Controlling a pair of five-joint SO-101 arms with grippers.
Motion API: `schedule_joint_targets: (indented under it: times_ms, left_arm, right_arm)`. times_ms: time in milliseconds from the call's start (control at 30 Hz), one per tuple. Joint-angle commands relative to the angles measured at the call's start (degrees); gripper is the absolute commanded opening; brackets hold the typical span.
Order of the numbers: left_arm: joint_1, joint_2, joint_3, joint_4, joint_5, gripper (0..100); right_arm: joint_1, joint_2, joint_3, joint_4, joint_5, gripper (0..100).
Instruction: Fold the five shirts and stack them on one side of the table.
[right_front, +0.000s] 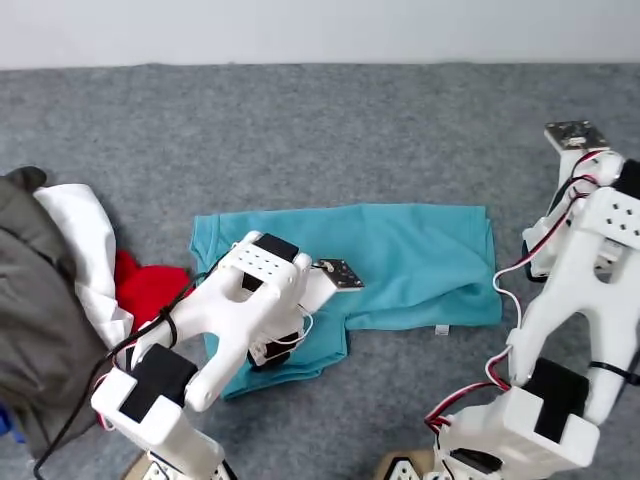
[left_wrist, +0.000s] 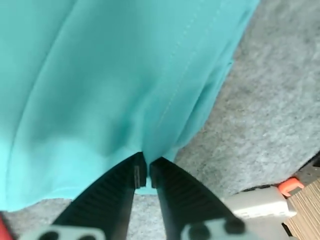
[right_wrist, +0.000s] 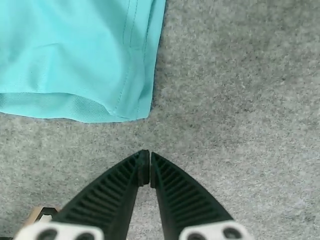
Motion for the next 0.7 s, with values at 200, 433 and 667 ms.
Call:
schedule_joint_targets:
  times_ms: [200,433,667]
  left_arm:
    - [-2.73,-1.05,-2.15,6.42,-4.75,1]
    - [-14.24,-1.05,-6.37,12.48,-12.66,1]
    - [-16.88,-1.05,-6.11,12.75,-13.45,1]
  right_arm:
    - [0.4,-3.38,-0.62,2.42,-0.18,0.9]
    - [0.57,-3.38,-0.62,2.42,-0.18,0.9]
    - [0.31,-3.38,-0.62,2.42,-0.18,0.9]
